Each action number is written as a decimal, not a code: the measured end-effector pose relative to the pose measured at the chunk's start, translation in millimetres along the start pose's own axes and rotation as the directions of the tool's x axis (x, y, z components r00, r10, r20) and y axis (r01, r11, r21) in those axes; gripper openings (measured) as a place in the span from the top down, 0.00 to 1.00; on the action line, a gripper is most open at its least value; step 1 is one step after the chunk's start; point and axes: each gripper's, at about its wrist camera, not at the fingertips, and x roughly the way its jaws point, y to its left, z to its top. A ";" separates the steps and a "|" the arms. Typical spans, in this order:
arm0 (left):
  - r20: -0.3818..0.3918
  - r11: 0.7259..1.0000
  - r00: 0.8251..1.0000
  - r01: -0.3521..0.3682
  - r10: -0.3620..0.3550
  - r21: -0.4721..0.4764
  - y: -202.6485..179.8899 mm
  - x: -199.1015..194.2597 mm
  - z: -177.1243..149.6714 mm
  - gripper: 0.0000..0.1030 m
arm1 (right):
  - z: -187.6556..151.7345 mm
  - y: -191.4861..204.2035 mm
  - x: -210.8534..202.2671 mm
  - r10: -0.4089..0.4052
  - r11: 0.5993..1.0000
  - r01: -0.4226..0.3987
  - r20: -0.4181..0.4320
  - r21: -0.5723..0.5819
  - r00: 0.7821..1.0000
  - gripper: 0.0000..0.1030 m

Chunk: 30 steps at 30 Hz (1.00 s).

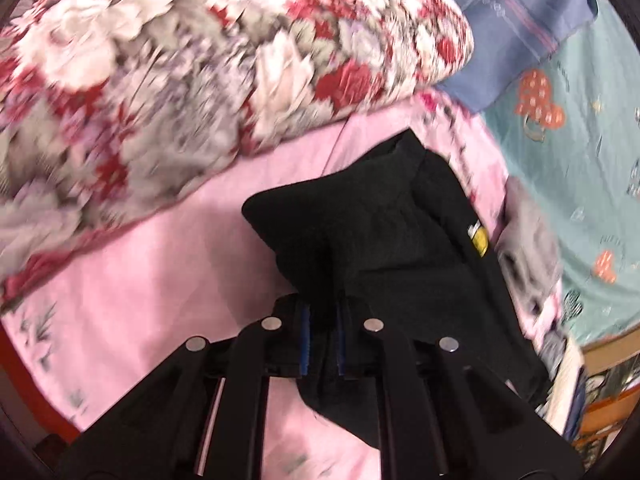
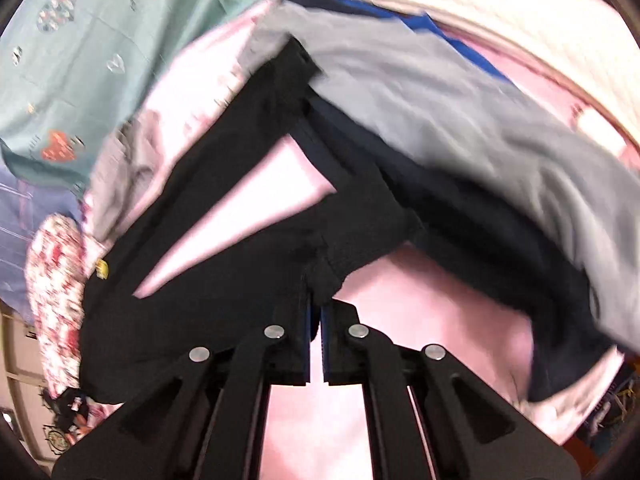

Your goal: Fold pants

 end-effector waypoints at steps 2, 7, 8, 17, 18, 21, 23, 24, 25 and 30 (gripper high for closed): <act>-0.031 0.999 0.999 -0.026 0.027 0.038 0.6 5.6 -3.6 0.83 | -3.4 -1.9 16.4 -0.026 1.000 0.026 -0.027 0.010 0.999 0.95; 0.078 0.993 0.993 -0.091 0.085 0.072 0.3 -33.7 -4.4 0.33 | -8.4 9.7 -3.6 -0.204 0.976 0.203 -0.001 -0.079 0.979 0.55; 0.125 0.992 0.988 -0.103 0.092 0.079 -2.9 -47.8 -2.1 0.27 | -7.1 16.9 -15.8 -0.220 0.969 0.223 0.038 -0.107 0.975 0.53; -0.054 0.956 0.999 0.023 -0.007 0.294 -106.3 16.1 29.7 0.22 | 102.0 95.6 9.7 0.121 0.978 -0.110 0.056 -0.176 0.991 0.32; -0.094 0.951 0.996 0.024 0.006 0.307 -116.4 37.0 31.0 0.22 | 117.9 97.6 35.6 0.098 0.984 -0.093 0.025 -0.150 0.995 0.32; -0.172 0.947 0.984 0.007 0.051 0.321 -131.9 84.1 30.5 0.23 | 135.5 95.4 91.3 0.048 0.995 -0.055 -0.082 -0.082 0.995 0.33; -0.193 0.946 0.979 -0.002 0.068 0.326 -135.3 102.4 28.9 0.23 | 139.6 93.1 108.4 0.034 0.997 -0.041 -0.094 -0.069 0.995 0.33; -0.195 0.946 0.978 -0.010 0.078 0.325 -135.8 109.1 28.8 0.23 | 143.2 92.6 112.7 -0.001 0.997 -0.005 -0.075 -0.071 0.997 0.33; -0.191 0.945 0.978 -0.021 0.087 0.326 -136.9 114.1 28.6 0.23 | 148.1 93.0 114.5 -0.024 0.998 0.020 -0.056 -0.065 0.998 0.33; -0.208 0.948 0.971 -0.050 0.120 0.313 -140.0 139.5 32.9 0.23 | 179.5 84.0 125.9 -0.009 1.000 0.010 0.011 -0.020 1.000 0.38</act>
